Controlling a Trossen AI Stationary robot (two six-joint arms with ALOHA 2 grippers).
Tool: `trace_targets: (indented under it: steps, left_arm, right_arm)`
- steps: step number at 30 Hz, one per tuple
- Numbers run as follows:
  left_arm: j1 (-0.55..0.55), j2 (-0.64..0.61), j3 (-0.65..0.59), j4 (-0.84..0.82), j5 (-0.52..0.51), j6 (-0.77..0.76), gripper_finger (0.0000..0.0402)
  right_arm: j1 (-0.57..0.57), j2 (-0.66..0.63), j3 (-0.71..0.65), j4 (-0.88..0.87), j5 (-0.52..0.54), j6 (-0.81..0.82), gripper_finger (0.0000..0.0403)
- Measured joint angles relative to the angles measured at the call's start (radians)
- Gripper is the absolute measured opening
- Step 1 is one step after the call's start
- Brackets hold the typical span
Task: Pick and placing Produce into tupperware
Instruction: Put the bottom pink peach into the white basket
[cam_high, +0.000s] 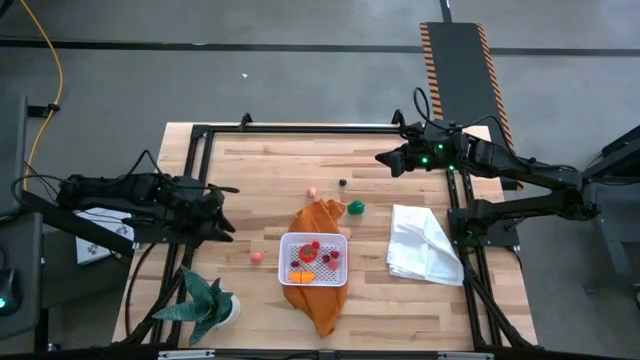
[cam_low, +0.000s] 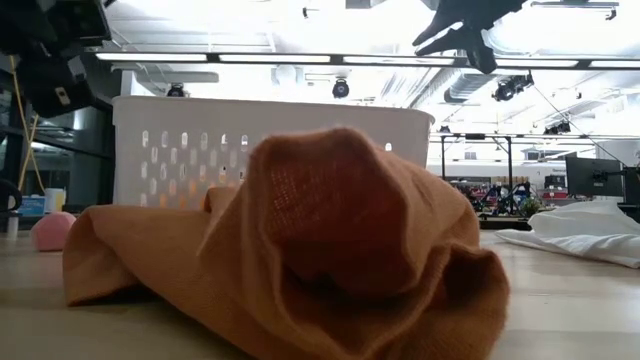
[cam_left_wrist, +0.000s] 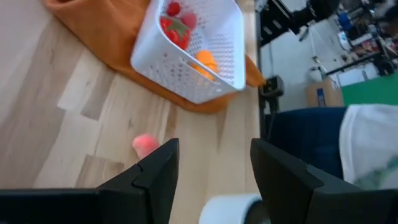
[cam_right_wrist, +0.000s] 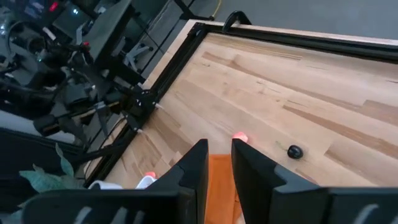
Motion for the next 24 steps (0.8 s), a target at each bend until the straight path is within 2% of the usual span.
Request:
trace_targets:
  steps: [10,13,24]
  left_arm:
    - [-0.100,-0.162,0.000,-0.169,-0.039,-0.050,0.0186]
    - [-0.130,-0.171,0.000,-0.209,-0.053,-0.049,0.0183]
    - [-0.162,-0.169,0.000,-0.148,-0.081,-0.071,0.0091]
  right_arm:
    - [0.000,0.000,0.000,0.003,0.042,0.018,0.0062]
    - [0.000,0.000,0.000,0.003,0.050,0.018,0.0062]
    - [0.000,0.002,0.000,0.005,0.075,0.018,0.0062]
